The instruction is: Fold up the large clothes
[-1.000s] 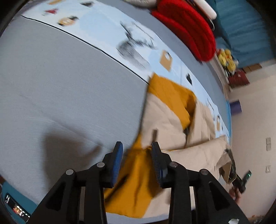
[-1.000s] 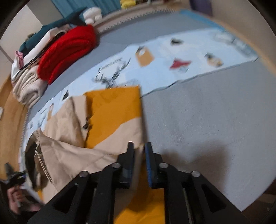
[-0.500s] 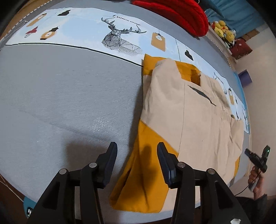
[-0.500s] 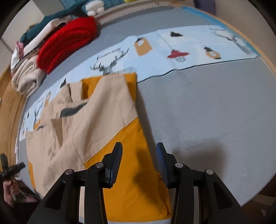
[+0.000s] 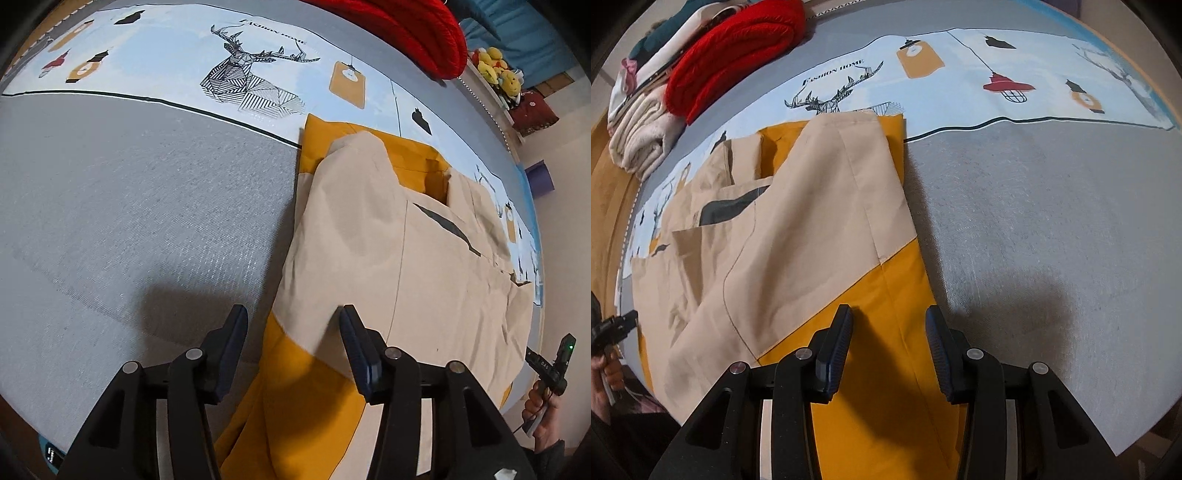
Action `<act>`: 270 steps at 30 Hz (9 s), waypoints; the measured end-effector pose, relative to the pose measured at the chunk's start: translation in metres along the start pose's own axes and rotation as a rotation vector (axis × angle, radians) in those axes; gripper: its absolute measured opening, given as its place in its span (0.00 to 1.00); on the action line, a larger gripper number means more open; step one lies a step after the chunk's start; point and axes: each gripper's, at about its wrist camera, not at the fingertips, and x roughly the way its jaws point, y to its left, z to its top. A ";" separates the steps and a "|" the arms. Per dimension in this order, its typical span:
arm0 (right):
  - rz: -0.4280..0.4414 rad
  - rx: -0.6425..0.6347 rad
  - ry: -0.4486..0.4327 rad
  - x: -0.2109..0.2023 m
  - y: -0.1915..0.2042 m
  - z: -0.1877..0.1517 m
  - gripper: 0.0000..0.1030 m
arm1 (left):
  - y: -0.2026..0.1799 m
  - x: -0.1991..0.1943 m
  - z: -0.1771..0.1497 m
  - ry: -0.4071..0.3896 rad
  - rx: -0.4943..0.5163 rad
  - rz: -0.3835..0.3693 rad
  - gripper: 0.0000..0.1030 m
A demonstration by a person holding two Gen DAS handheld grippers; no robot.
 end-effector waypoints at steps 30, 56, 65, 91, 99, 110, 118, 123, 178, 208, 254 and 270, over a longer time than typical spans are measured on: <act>-0.018 -0.020 -0.034 0.013 -0.003 0.016 0.51 | -0.015 0.009 0.014 0.018 0.039 0.031 0.29; -0.117 0.022 -0.511 -0.057 0.039 0.073 0.02 | -0.052 -0.040 0.064 -0.420 0.108 0.091 0.03; -0.179 0.133 -0.275 0.005 0.026 0.095 0.10 | -0.042 0.005 0.071 -0.211 0.083 0.190 0.22; -0.231 -0.280 0.181 0.017 0.020 -0.028 0.12 | -0.033 0.038 -0.057 0.256 0.576 0.218 0.24; -0.349 -0.305 0.187 -0.001 0.016 -0.045 0.12 | -0.041 0.002 -0.056 0.098 0.486 0.295 0.22; -0.212 -0.158 -0.393 -0.154 0.092 -0.070 0.13 | -0.111 -0.112 -0.126 -0.369 0.358 0.237 0.31; -0.116 -0.159 -0.434 -0.144 0.150 -0.136 0.13 | -0.120 -0.089 -0.173 -0.363 0.310 0.209 0.31; -0.116 -0.234 -0.396 -0.118 0.168 -0.135 0.13 | -0.123 -0.080 -0.178 -0.363 0.349 0.257 0.31; -0.204 -0.327 -0.053 0.026 0.229 -0.115 0.13 | 0.007 0.016 -0.120 -0.330 -0.405 -0.294 0.12; 0.031 -0.405 -0.520 -0.167 0.219 -0.085 0.46 | -0.183 -0.105 -0.166 -0.464 0.573 -0.057 0.09; 0.275 -0.221 0.010 -0.068 0.165 -0.068 0.05 | -0.142 -0.045 -0.131 -0.161 0.203 -0.084 0.49; 0.004 -0.152 0.111 -0.051 0.073 -0.093 0.04 | -0.204 0.001 -0.167 0.021 0.520 -0.061 0.56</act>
